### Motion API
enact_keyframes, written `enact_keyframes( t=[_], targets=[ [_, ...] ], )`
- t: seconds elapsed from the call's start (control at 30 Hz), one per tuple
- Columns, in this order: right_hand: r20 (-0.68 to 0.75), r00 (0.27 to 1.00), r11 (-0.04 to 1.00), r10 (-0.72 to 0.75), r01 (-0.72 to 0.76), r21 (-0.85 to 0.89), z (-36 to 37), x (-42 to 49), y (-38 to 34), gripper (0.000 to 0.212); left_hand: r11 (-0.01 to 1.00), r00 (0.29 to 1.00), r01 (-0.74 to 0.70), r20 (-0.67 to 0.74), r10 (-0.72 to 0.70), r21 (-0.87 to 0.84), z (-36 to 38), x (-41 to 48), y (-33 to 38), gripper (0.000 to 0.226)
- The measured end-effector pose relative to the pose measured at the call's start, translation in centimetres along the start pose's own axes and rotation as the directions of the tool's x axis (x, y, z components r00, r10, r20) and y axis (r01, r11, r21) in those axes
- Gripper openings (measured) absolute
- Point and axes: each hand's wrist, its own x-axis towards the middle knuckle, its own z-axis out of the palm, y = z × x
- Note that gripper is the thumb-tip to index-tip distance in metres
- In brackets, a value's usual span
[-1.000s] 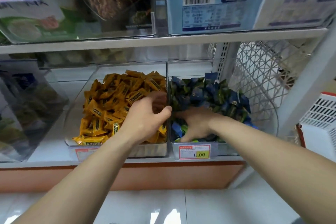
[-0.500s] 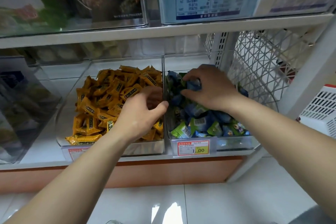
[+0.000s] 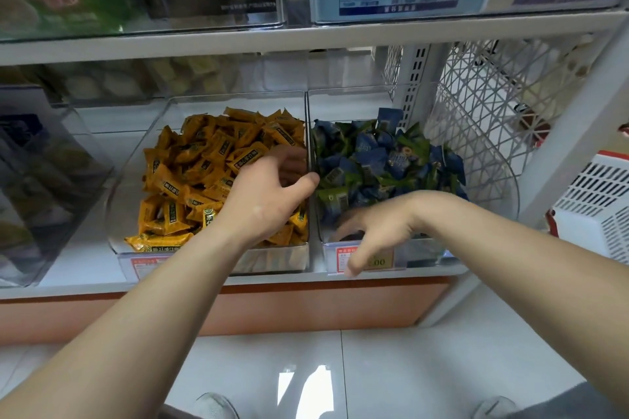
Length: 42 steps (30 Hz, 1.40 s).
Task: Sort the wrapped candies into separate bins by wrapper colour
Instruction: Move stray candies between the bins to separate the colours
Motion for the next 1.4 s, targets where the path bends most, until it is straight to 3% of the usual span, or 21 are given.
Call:
enact_keyframes(
  t=[0.07,0.17,0.23,0.33,0.43,0.5,0.57,0.63,0.7,0.77,0.8,0.83,0.9,0.93,1.0,1.07,1.23,1.4],
  targets=[
    [-0.006,1.000,0.999,-0.026,0.026,-0.021,0.1,0.2,-0.3,0.076,1.000,1.000,-0.003,0.000,0.003,0.003,0.0,-0.1,0.0,0.040],
    [0.028,0.998,0.998,-0.052,0.052,0.024,0.6,0.9,-0.6,0.043,1.000,1.000,-0.006,0.012,0.006,-0.011,-0.2,-0.2,0.1,0.040],
    [0.026,0.999,0.999,-0.048,0.047,0.027,0.6,0.9,-0.4,0.051,1.000,1.000,-0.007,0.020,0.007,-0.009,-0.3,-0.2,0.1,0.039],
    [-0.054,0.996,0.990,-0.068,0.074,0.124,0.4,0.1,0.3,0.065,1.000,1.000,-0.003,0.030,0.003,-0.007,-0.5,-0.1,0.2,0.038],
    [-0.157,0.971,0.912,-0.179,0.223,0.344,0.1,-1.7,1.6,0.039,1.000,0.999,0.000,0.036,0.000,-0.011,-0.6,-0.1,0.3,0.038],
    [-0.262,0.952,0.888,-0.158,0.253,0.384,-0.3,-2.8,2.5,0.024,1.000,0.999,0.001,0.036,-0.001,-0.015,-0.6,-0.1,0.4,0.037],
    [-0.419,0.905,0.945,-0.073,0.197,0.260,-0.9,-3.6,3.5,0.017,1.000,0.999,0.005,0.034,-0.005,-0.013,-0.6,-0.1,0.4,0.035],
    [-0.525,0.850,0.997,0.045,-0.004,0.080,-1.4,-4.3,4.5,0.022,1.000,0.999,0.009,0.032,-0.009,-0.008,-0.5,-0.1,0.4,0.035],
    [-0.561,0.815,0.979,0.144,-0.199,-0.038,-1.5,-5.1,4.8,0.028,1.000,1.000,0.008,0.025,-0.008,-0.005,-0.4,-0.1,0.5,0.035],
    [-0.649,0.755,0.960,0.099,-0.244,-0.137,-1.3,-5.7,4.6,0.032,1.000,1.000,0.007,0.022,-0.007,-0.002,-0.4,-0.1,0.5,0.035],
    [-0.694,0.720,0.965,0.019,-0.195,-0.175,-1.1,-6.1,4.2,0.031,1.000,1.000,0.005,0.022,-0.005,0.000,-0.4,-0.1,0.5,0.036],
    [-0.695,0.718,0.978,-0.048,-0.107,-0.178,-0.9,-6.4,3.7,0.031,1.000,1.000,0.003,0.023,-0.003,0.000,-0.4,-0.1,0.5,0.036],
    [-0.495,0.867,0.998,-0.058,0.054,-0.023,-0.3,-6.8,2.6,0.045,1.000,1.000,0.001,0.027,-0.001,0.000,-0.5,-0.1,0.5,0.037],
    [-0.320,0.947,0.998,-0.035,0.047,0.030,0.3,-6.7,2.3,0.056,1.000,1.000,-0.001,0.029,0.001,0.001,-0.5,-0.2,0.5,0.037],
    [-0.084,0.996,0.999,0.022,-0.025,-0.035,1.6,-6.2,2.5,0.073,1.000,0.999,-0.006,0.037,0.005,0.003,-0.5,-0.2,0.5,0.038],
    [-0.067,0.997,0.998,0.031,-0.035,-0.053,2.2,-5.6,3.2,0.080,1.000,0.999,-0.010,0.043,0.009,0.006,-0.6,-0.2,0.4,0.039],
    [-0.065,0.998,0.984,-0.019,0.031,0.173,1.6,-4.8,3.8,0.085,1.000,0.999,-0.009,0.038,0.009,0.015,-0.4,-0.3,0.6,0.040],
    [-0.107,0.983,0.963,-0.148,0.168,0.212,1.5,-2.7,2.0,0.051,1.000,1.000,0.014,-0.007,-0.014,0.014,-0.1,-0.3,0.6,0.037]
  ],
)
